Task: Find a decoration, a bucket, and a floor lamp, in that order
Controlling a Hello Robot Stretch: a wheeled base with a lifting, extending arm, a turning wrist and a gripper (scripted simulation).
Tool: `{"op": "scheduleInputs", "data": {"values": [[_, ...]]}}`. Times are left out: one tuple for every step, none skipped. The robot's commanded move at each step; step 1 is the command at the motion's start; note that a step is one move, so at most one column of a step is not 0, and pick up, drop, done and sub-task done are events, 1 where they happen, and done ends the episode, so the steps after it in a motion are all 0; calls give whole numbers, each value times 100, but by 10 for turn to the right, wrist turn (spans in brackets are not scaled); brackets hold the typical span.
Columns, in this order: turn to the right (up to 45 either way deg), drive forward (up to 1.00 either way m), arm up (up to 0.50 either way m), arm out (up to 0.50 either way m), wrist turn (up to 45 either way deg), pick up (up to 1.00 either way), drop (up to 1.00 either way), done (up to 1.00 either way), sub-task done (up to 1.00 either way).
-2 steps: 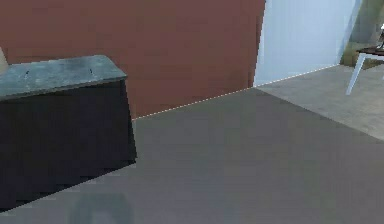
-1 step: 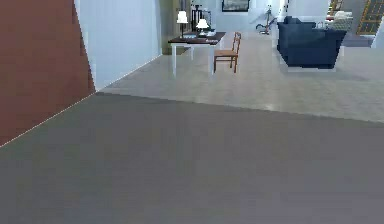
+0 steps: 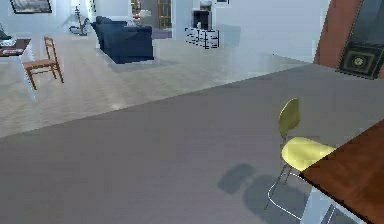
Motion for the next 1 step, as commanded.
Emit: {"op": "scheduleInputs", "data": {"values": [[0,100,0,0,0,0,0,0,0]]}}
